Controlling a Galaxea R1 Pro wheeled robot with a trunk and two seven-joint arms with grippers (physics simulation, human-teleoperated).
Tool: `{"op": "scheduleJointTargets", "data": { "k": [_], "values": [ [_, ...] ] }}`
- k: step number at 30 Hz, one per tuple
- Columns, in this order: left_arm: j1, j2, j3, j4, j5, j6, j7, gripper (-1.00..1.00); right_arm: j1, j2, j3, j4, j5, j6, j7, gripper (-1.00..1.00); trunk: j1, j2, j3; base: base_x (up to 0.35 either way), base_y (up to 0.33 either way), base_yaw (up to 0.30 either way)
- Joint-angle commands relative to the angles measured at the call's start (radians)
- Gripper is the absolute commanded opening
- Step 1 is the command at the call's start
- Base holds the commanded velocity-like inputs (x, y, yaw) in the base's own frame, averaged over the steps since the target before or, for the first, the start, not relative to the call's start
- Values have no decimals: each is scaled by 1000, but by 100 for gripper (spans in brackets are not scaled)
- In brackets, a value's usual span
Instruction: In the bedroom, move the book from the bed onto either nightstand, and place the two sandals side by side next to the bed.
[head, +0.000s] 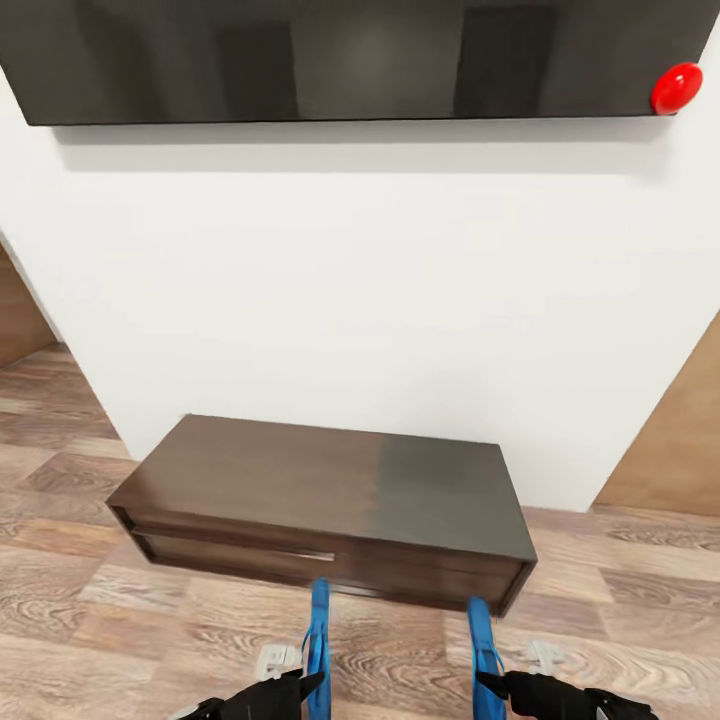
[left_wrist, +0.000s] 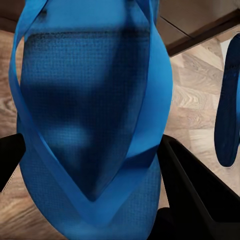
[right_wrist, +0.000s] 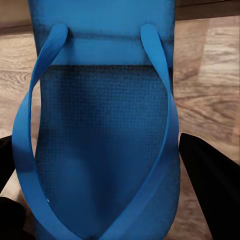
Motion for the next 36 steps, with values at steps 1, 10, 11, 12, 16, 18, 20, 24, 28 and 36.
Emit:
{"op": "scheduleJointTargets", "data": {
  "k": [1,10,11,12,16,18,20,24,28,36],
  "values": [
    [-1,0,2,1,5,6,-3,-100,0,0,-9,-2,6,8,5,-100,0,0,-1,0,0,292],
    [-1,0,2,1,5,6,-3,-100,0,0,-9,-2,6,8,5,-100,0,0,-1,0,0,292],
    [-1,0,2,1,5,6,-3,-100,0,0,-9,-2,6,8,5,-100,0,0,-1,0,0,292],
    [-1,0,2,1,5,6,-3,-100,0,0,-9,-2,6,8,5,-100,0,0,-1,0,0,292],
    [-1,0,2,1,5,6,-4,-100,0,0,-9,-2,6,7,5,-100,0,0,-1,0,0,292],
    [-1,2,3,1,5,8,-12,-100,0,0,-9,-2,6,7,6,-100,0,0,-1,0,0,292],
    [-1,3,3,1,6,8,-23,-100,0,0,-9,-2,6,8,7,-100,0,0,-1,0,0,292],
    [-1,3,2,1,6,7,-28,-100,0,0,-9,-2,6,8,6,-100,0,0,-1,0,0,292],
    [-1,1,2,1,6,6,-27,-100,0,0,-9,-2,6,7,5,-100,0,0,-1,0,0,292],
    [-1,2,2,1,4,6,-30,-100,0,0,-9,-2,6,8,8,-100,0,0,-1,0,0,292]
  ]
}}
